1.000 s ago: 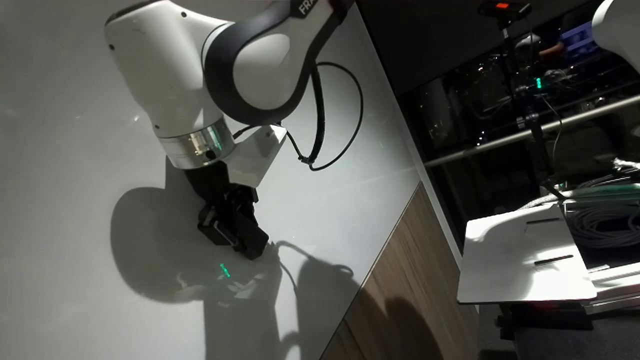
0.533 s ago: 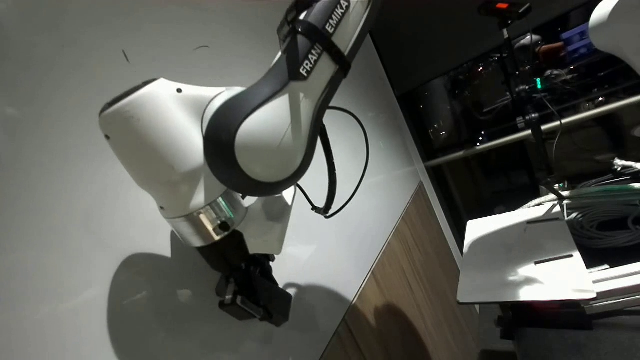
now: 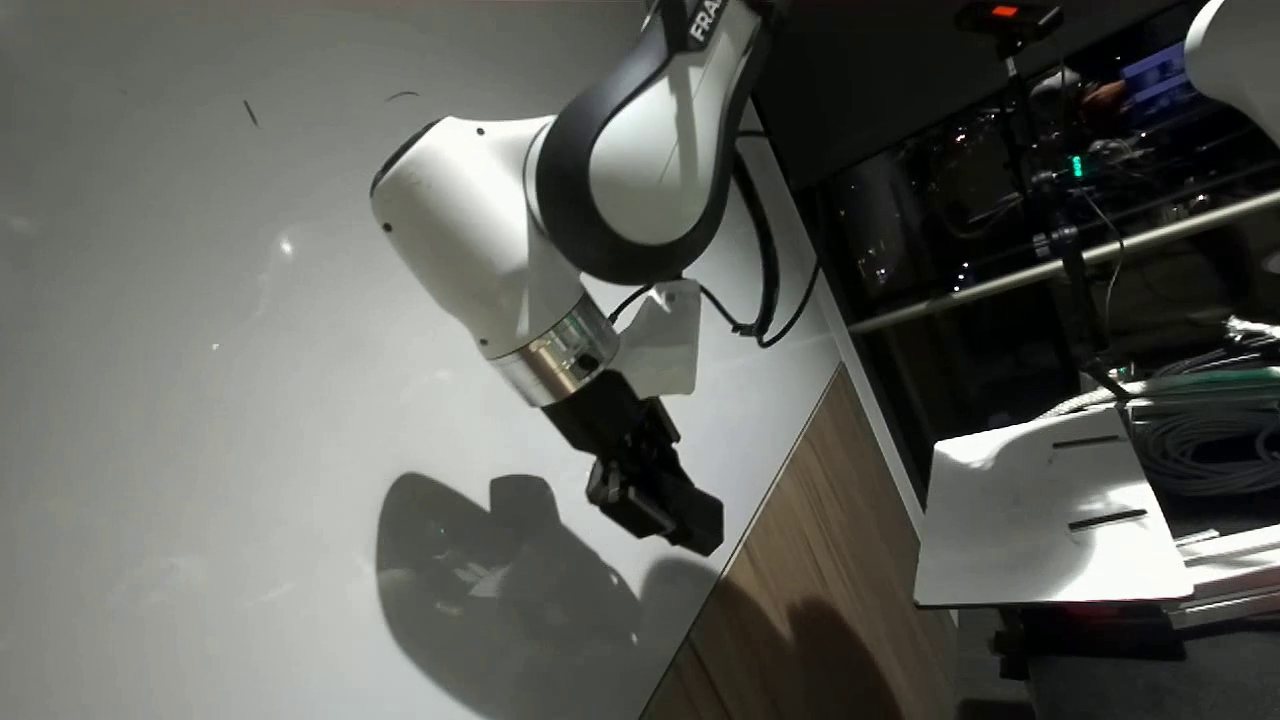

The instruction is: Use the eraser to wipe the whiteboard.

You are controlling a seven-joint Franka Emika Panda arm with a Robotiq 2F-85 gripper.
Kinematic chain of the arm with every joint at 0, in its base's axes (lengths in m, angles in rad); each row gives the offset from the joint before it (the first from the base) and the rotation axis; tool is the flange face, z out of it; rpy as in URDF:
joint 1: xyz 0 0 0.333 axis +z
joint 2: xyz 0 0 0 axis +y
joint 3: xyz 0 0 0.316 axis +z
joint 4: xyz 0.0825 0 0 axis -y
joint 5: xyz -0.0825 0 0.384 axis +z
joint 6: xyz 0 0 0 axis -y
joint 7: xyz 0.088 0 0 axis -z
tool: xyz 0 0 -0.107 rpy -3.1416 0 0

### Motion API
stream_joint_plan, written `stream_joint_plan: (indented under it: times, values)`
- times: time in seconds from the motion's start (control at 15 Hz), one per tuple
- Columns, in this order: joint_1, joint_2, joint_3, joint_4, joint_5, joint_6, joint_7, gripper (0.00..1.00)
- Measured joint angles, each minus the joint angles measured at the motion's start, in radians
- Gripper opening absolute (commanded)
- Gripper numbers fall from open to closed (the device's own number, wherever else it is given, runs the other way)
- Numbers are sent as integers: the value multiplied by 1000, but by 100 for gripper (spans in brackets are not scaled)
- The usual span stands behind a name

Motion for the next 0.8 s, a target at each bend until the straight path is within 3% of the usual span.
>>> stream_joint_plan:
  times: [0.33,0.6,0.8]
  values:
    - [-103,-196,0,-308,98,20,-19,31]
    - [-205,-305,-22,-560,102,138,-68,31]
    - [-276,-353,-52,-687,101,227,-118,31]
